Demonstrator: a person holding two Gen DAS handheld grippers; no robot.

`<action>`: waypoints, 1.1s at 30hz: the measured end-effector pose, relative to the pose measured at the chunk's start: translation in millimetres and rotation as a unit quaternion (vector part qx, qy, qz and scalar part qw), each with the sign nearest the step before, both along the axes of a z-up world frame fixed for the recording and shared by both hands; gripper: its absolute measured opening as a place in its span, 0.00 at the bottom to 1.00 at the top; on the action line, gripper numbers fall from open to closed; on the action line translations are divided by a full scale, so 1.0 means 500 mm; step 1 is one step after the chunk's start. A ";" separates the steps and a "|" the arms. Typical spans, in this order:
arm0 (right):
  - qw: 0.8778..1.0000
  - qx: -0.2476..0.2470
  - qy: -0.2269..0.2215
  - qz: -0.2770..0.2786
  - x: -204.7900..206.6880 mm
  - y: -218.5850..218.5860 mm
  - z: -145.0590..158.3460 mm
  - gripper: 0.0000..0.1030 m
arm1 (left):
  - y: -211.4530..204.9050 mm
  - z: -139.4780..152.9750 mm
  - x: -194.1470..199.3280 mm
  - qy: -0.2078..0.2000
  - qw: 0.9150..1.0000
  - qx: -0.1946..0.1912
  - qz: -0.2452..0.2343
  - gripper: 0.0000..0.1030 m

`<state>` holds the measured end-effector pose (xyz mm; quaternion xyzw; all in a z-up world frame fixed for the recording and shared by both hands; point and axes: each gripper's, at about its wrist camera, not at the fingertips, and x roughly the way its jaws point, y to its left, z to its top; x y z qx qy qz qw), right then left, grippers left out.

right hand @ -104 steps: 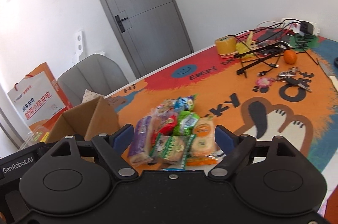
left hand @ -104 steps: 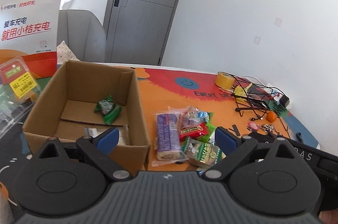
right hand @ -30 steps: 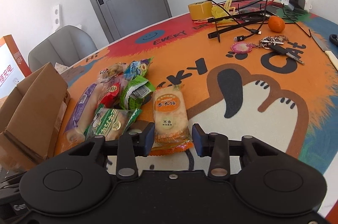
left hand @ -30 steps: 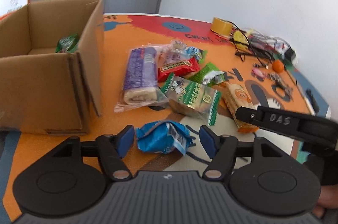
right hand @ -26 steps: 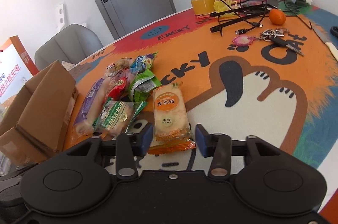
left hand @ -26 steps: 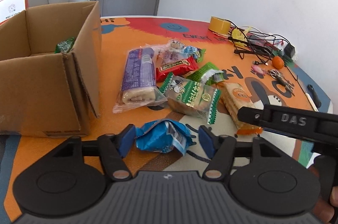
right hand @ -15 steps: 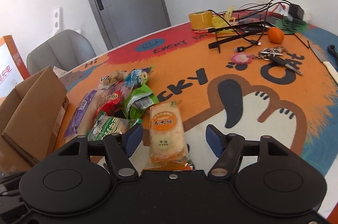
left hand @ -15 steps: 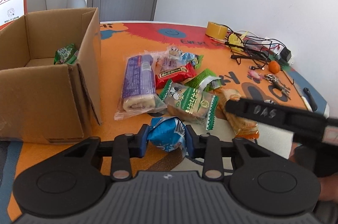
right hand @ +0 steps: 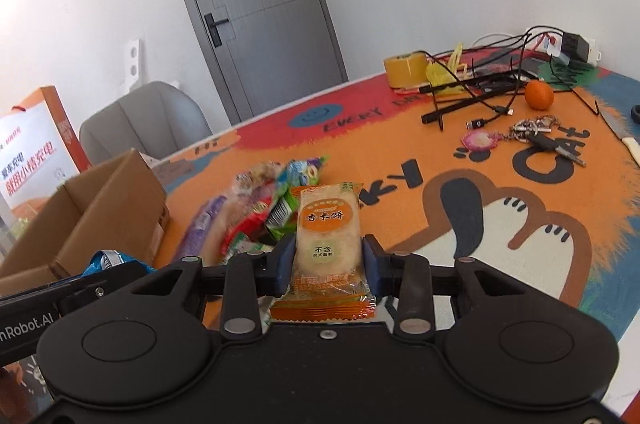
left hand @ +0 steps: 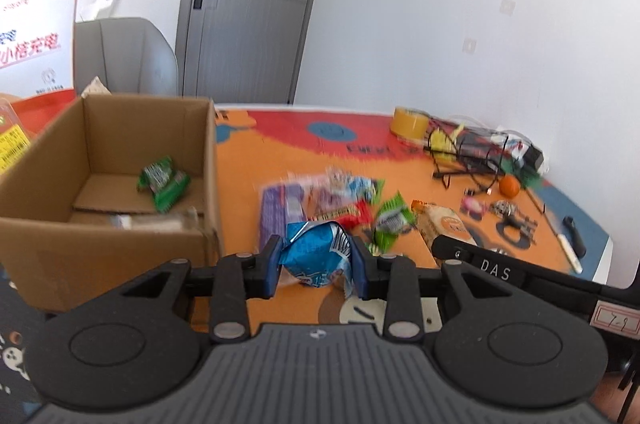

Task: Organize snacks
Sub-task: 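Carry the blue pack and orange-labelled pastry with both tools over the cardboard box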

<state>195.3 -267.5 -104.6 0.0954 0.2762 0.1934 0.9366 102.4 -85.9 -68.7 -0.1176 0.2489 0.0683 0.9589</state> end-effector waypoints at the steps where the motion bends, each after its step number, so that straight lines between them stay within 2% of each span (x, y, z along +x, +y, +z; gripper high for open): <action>1: 1.000 0.002 -0.004 0.002 -0.003 0.003 0.006 0.35 | 0.005 0.008 -0.006 -0.006 1.000 -0.001 0.003 0.33; 4: 1.000 0.009 -0.012 0.007 -0.012 0.013 0.023 0.35 | 0.020 0.030 -0.021 -0.021 1.000 -0.001 0.012 0.33; 7: 1.000 0.024 -0.003 0.013 -0.009 0.018 0.037 0.35 | 0.046 0.051 -0.034 -0.030 0.999 -0.017 0.018 0.33; 10: 0.999 0.027 -0.015 0.019 -0.013 0.028 0.055 0.35 | 0.061 0.068 -0.049 -0.048 0.998 0.005 0.028 0.33; 13: 0.999 0.038 -0.016 0.029 -0.012 0.044 0.067 0.35 | 0.090 0.076 -0.059 -0.048 0.998 -0.007 0.038 0.33; 16: 0.998 0.034 -0.023 0.046 -0.019 0.071 0.078 0.35 | 0.112 0.080 -0.065 -0.051 0.997 -0.001 0.052 0.33; 20: 0.997 0.042 -0.008 0.063 -0.019 0.105 0.076 0.35 | 0.145 0.089 -0.072 -0.055 0.996 -0.005 0.070 0.33; 33: 0.996 0.033 -0.025 0.079 -0.043 0.171 0.101 0.35 | 0.237 0.108 -0.100 -0.050 0.993 -0.017 0.105 0.33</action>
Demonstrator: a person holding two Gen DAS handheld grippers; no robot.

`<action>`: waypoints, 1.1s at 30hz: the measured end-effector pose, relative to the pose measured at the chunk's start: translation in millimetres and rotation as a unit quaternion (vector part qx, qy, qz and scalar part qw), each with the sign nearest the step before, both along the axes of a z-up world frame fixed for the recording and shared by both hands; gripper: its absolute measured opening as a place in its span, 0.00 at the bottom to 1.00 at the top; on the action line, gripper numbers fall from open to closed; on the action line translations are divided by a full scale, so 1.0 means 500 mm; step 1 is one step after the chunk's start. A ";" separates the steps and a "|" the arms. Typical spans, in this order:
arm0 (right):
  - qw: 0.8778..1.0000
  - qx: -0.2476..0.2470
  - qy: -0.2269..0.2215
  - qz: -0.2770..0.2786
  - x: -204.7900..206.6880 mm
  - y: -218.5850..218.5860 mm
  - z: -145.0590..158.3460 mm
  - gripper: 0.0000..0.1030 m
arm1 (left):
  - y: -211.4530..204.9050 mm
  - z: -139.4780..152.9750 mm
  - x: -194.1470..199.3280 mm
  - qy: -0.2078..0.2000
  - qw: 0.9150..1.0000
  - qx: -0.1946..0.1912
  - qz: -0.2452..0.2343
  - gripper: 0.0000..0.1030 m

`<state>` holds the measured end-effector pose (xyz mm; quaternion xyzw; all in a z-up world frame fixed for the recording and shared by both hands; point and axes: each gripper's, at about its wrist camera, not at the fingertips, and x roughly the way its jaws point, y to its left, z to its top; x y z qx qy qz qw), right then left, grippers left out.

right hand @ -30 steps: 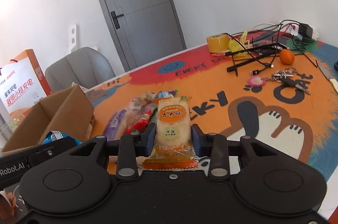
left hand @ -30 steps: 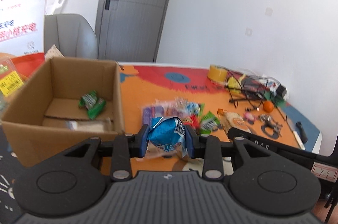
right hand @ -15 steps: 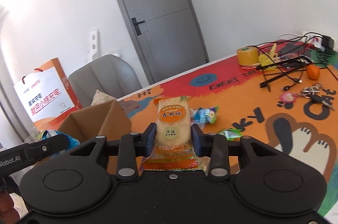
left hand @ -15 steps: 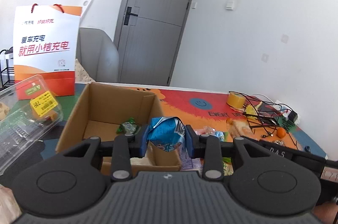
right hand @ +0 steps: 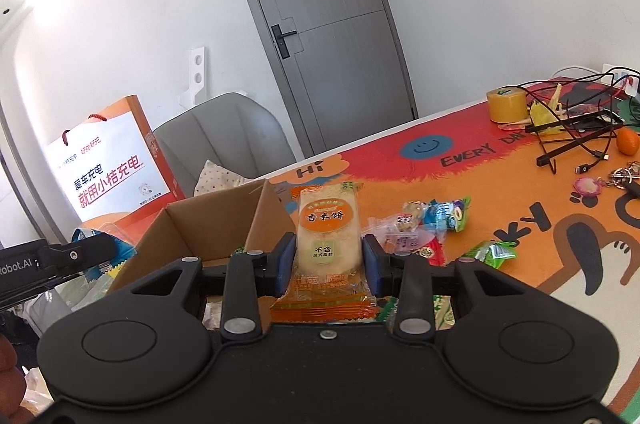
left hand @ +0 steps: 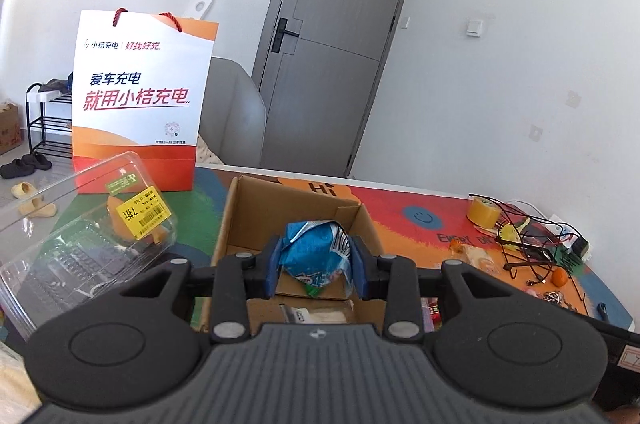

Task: Organize snacks
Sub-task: 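Carry the blue pack and orange-labelled pastry with both tools over the cardboard box, then open the left tool releasing the blue pack into the box while the right tool releases the pastry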

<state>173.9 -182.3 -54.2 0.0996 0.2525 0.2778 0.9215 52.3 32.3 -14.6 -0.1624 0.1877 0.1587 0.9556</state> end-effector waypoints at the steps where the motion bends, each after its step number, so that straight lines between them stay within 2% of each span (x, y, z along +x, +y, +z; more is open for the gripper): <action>1: 1.000 0.002 -0.001 0.004 -0.001 0.005 0.002 0.35 | 0.005 -0.001 0.001 0.001 1.000 -0.001 0.002 0.33; 7: 1.000 0.007 -0.011 0.021 -0.003 0.037 0.015 0.35 | 0.036 -0.009 0.020 0.011 1.000 -0.009 0.012 0.34; 11: 0.999 0.010 -0.015 0.028 0.001 0.057 0.020 0.35 | 0.057 -0.013 0.032 0.039 0.999 -0.018 0.026 0.39; 14: 0.999 0.005 -0.014 0.032 0.008 0.078 0.020 0.35 | 0.076 -0.007 0.022 0.033 0.998 -0.037 0.028 0.53; 16: 0.999 0.007 -0.011 0.037 0.011 0.091 0.018 0.35 | 0.082 0.001 0.012 0.028 0.998 -0.033 0.039 0.64; 25: 0.997 -0.002 -0.006 0.071 0.002 0.163 0.017 0.35 | 0.120 0.006 -0.031 0.021 0.997 -0.032 0.073 0.79; 33: 0.994 -0.005 -0.004 0.108 -0.015 0.238 0.019 0.36 | 0.156 -0.004 -0.054 0.024 0.994 -0.047 0.094 0.81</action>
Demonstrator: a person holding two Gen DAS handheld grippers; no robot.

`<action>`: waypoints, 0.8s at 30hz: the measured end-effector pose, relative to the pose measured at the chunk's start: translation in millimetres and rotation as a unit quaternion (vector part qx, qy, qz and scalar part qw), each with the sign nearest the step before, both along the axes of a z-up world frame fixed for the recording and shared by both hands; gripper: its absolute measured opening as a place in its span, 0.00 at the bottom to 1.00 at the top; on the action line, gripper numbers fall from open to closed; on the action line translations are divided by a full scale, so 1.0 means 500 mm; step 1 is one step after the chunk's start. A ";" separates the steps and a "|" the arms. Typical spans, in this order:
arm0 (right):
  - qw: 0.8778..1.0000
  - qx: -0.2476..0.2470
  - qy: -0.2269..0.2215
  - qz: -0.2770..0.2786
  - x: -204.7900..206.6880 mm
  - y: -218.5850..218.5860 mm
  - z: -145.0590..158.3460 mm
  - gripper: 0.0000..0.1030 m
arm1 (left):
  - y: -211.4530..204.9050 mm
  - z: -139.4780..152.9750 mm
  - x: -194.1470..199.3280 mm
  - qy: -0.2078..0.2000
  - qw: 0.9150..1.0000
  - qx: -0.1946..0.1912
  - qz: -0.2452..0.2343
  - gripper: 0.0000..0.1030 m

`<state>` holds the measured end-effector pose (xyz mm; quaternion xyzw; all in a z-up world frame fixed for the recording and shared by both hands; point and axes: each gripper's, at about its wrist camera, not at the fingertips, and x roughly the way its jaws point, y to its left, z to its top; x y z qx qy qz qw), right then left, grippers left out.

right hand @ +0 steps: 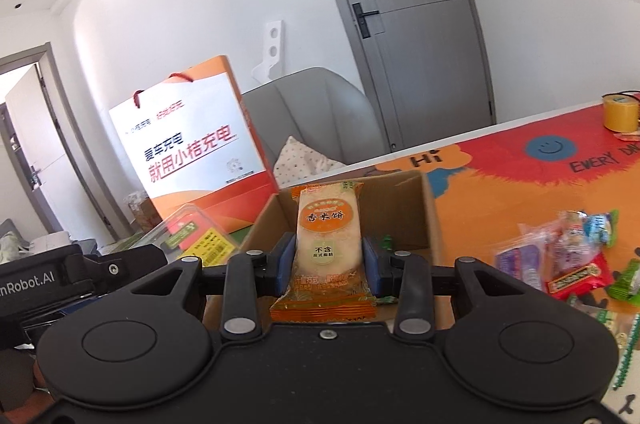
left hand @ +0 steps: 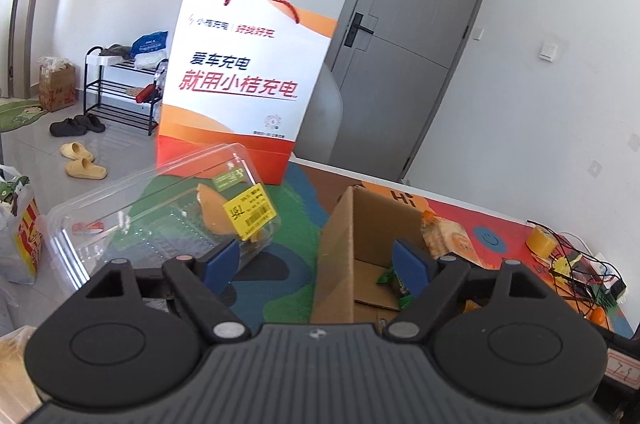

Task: Organize snacks
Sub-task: 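Open the left tool releasing the blue pack into the box while the right tool releases the pastry, then move both tools back from the box to the snack pile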

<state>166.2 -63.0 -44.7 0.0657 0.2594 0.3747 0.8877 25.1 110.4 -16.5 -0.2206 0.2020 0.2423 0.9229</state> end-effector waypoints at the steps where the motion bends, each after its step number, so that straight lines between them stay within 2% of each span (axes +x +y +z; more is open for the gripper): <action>1: 1.000 -0.001 0.004 0.003 0.000 0.009 -0.002 0.36 | 0.003 -0.001 -0.003 0.000 1.000 -0.001 0.003 0.81; 4: 1.000 -0.006 0.013 0.020 -0.004 0.033 -0.008 0.39 | 0.009 -0.003 -0.013 0.002 1.000 -0.001 0.010 0.83; 5: 0.999 -0.011 0.016 0.025 -0.006 0.038 -0.010 0.46 | 0.011 -0.005 -0.016 0.001 1.000 -0.002 0.013 0.83; 7: 0.999 -0.015 0.017 0.025 -0.010 0.035 -0.013 0.54 | 0.014 -0.007 -0.020 0.002 1.000 -0.004 0.016 0.83; 9: 0.999 -0.018 0.024 0.024 -0.009 0.025 -0.013 0.55 | 0.012 -0.009 -0.022 -0.001 1.000 -0.005 0.015 0.83; 12: 0.999 -0.015 0.025 0.013 -0.008 -0.003 -0.011 0.62 | 0.004 -0.012 -0.013 0.004 1.000 -0.008 0.010 0.84; 15: 1.000 -0.021 0.018 -0.004 -0.008 -0.031 -0.007 0.73 | -0.012 -0.014 -0.003 0.009 1.000 -0.006 0.001 0.85; 17: 1.000 -0.021 0.016 -0.016 -0.007 -0.055 -0.004 0.84 | -0.027 -0.015 0.002 0.009 1.000 0.001 -0.004 0.86; 21: 0.999 -0.038 0.024 -0.025 -0.005 -0.097 0.002 0.87 | -0.058 -0.011 0.013 0.003 1.000 0.014 -0.028 0.88; 24: 0.998 -0.043 0.014 -0.038 -0.009 -0.129 0.005 0.89 | -0.081 -0.011 0.022 0.003 0.999 0.019 -0.043 0.88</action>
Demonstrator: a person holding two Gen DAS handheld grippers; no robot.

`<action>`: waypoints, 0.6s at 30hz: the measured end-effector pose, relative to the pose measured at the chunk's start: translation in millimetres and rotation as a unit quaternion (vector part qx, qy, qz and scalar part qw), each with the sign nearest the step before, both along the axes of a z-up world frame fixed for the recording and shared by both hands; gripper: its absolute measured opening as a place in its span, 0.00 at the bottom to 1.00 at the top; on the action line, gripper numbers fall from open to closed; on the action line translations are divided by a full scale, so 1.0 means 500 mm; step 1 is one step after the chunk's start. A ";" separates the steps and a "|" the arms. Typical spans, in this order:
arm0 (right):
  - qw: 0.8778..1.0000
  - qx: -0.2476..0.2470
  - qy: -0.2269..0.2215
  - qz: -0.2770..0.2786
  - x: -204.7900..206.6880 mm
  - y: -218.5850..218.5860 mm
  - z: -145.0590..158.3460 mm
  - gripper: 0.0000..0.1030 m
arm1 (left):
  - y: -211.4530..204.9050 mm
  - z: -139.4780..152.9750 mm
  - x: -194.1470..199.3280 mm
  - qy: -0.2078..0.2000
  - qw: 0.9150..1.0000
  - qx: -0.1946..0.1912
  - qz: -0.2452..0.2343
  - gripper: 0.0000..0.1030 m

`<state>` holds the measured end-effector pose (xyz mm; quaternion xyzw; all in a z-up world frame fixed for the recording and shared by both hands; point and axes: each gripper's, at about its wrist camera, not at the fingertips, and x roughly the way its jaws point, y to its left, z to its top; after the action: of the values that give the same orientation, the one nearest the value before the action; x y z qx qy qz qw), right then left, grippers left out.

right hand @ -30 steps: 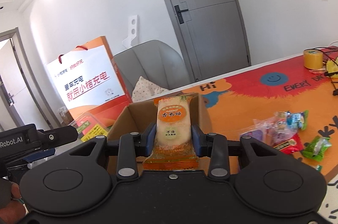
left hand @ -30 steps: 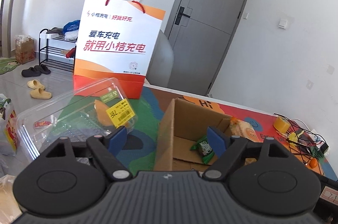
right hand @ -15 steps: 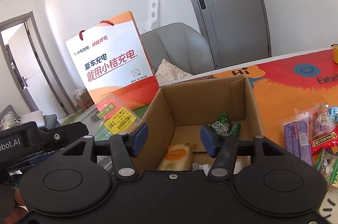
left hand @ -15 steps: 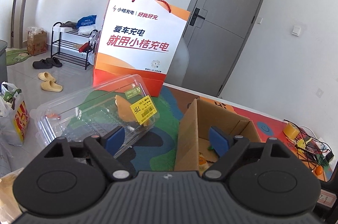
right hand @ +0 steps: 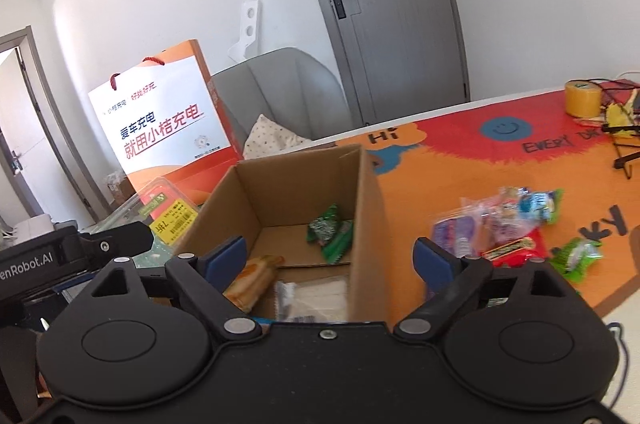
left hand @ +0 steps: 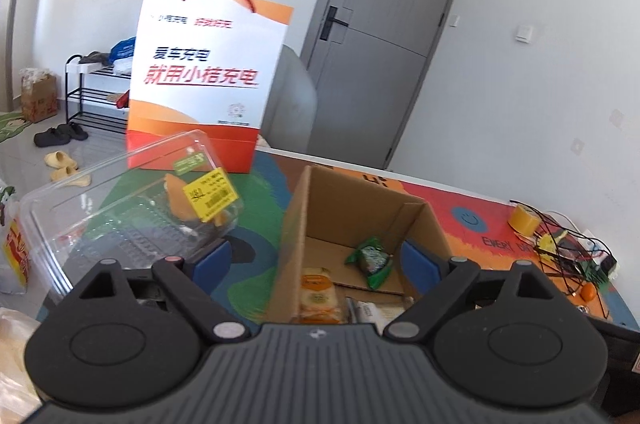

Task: Organize snacks
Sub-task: 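Move both tools back from the box to the snack pile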

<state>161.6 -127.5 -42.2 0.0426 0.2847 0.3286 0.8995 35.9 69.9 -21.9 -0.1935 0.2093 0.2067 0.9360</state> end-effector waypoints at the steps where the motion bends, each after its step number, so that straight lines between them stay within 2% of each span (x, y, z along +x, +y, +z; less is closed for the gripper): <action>1: 1.000 0.003 -0.002 -0.006 -0.001 -0.013 0.001 0.91 | -0.007 -0.001 0.003 0.001 1.000 0.001 -0.004 0.88; 7: 0.999 0.020 -0.026 -0.042 -0.006 -0.084 0.004 1.00 | -0.044 -0.002 0.014 0.002 1.000 -0.004 -0.020 0.88; 12: 0.997 0.004 -0.062 -0.055 -0.016 -0.132 0.007 1.00 | -0.083 0.003 0.024 0.000 1.000 0.008 -0.030 0.88; 18: 0.995 0.007 -0.065 -0.071 -0.015 -0.191 0.000 1.00 | -0.138 0.003 0.038 0.003 0.998 0.025 -0.058 0.88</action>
<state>154.2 -222.9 -42.1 0.0480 0.2194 0.2680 0.9369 55.0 1.1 -20.2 -0.1570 0.2176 0.1573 0.9504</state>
